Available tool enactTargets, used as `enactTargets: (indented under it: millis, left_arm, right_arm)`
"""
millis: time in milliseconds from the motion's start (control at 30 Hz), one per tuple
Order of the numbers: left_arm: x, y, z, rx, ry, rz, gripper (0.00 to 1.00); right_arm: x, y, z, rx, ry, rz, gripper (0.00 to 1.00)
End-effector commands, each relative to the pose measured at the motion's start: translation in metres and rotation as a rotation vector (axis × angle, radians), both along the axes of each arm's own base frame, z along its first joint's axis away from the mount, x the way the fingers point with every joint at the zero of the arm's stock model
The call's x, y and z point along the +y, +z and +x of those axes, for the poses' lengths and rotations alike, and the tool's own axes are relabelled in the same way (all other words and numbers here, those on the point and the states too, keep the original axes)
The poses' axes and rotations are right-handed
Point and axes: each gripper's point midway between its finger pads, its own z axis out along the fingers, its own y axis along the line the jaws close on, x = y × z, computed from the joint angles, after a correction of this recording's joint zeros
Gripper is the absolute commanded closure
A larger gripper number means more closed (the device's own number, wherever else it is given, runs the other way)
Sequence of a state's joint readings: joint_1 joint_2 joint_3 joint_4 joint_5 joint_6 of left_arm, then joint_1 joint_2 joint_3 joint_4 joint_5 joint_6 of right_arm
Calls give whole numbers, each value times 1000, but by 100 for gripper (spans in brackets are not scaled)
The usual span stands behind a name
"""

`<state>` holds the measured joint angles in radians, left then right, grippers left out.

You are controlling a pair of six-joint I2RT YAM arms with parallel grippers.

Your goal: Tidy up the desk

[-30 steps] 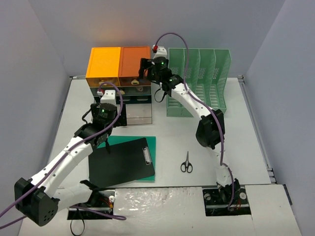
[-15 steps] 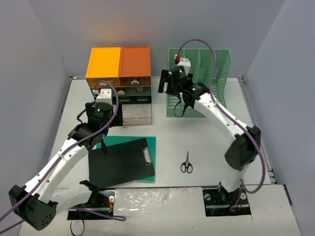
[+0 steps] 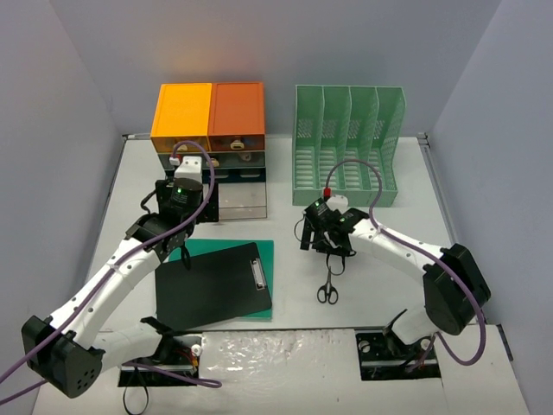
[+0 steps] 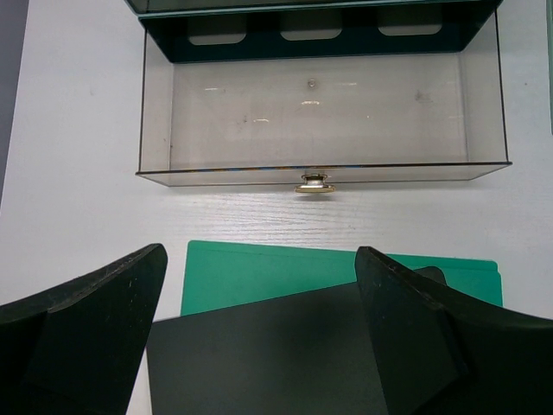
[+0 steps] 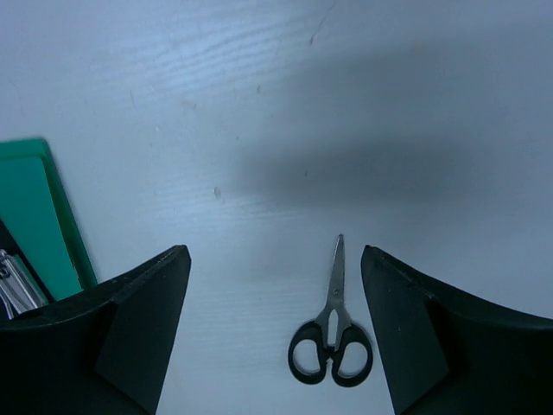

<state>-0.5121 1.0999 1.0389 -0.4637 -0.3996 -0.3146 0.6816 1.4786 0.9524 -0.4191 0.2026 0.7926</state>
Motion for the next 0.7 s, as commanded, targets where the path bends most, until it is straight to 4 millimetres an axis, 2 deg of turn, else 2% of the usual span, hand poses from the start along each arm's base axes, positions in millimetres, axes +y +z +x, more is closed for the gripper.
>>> enactTargets:
  millis: [0,233,567,667]
  left_arm:
    - [-8,37,12,-94,-20,-33,12]
    - [-5,31,8,-76,-26,-17,12]
    - [-7,25,4,-60,-35,-22,12]
    - [-5,26,3,-64,-31,-23,12]
  right_arm:
    - [4,-13,-12,-12,-62,54,27]
    - [-11,-28,-51,41,-88,81,35]
    - [-20,-21,-91,99,-61,84,35]
    - [-24,-18,-97,100,-71,86,37]
